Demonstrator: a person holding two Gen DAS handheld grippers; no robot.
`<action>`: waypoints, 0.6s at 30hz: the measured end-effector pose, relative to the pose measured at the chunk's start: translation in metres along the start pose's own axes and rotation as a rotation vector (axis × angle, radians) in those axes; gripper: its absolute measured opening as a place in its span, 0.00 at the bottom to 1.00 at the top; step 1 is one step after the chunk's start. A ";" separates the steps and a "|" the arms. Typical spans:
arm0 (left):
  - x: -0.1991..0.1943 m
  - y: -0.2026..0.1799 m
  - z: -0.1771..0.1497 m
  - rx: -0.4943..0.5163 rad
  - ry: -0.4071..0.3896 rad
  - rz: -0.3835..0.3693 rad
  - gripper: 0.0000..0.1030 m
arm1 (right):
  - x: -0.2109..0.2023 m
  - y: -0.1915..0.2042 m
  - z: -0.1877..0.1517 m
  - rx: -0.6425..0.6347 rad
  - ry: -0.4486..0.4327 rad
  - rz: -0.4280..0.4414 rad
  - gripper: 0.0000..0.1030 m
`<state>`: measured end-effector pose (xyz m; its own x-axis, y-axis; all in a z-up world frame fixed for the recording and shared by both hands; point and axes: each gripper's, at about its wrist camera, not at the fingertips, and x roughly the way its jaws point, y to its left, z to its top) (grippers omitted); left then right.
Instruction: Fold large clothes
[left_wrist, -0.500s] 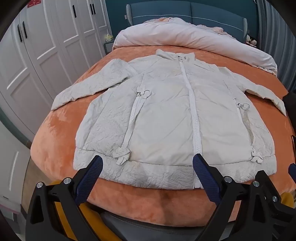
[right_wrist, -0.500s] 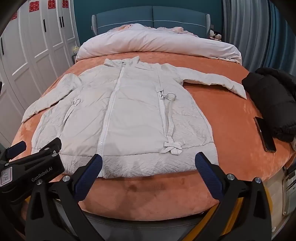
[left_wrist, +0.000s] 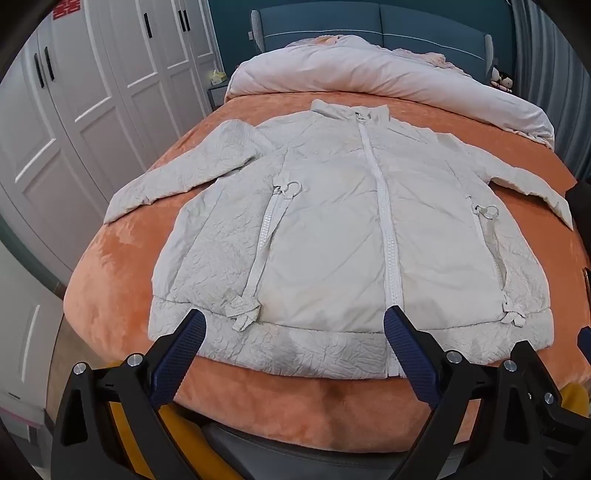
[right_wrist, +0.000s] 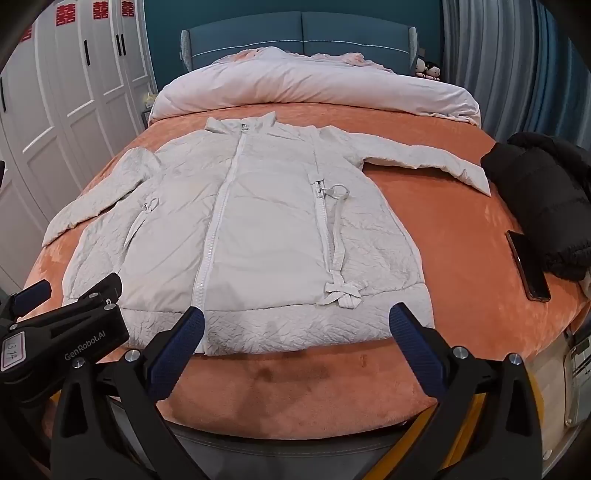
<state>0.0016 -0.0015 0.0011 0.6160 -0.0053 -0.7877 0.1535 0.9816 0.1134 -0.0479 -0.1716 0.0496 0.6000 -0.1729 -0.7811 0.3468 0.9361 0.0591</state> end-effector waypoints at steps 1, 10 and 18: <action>-0.001 0.000 0.000 0.000 0.000 0.000 0.91 | 0.001 0.000 0.000 0.000 0.001 0.000 0.95; 0.000 -0.002 0.001 0.001 0.003 0.005 0.90 | 0.000 -0.004 0.003 0.000 0.005 -0.001 0.95; -0.001 -0.004 0.002 0.004 0.001 0.008 0.90 | -0.003 -0.009 0.001 0.001 0.004 -0.001 0.95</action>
<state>0.0014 -0.0062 0.0025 0.6162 0.0023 -0.7876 0.1522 0.9808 0.1220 -0.0524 -0.1799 0.0520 0.5963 -0.1728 -0.7839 0.3483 0.9355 0.0588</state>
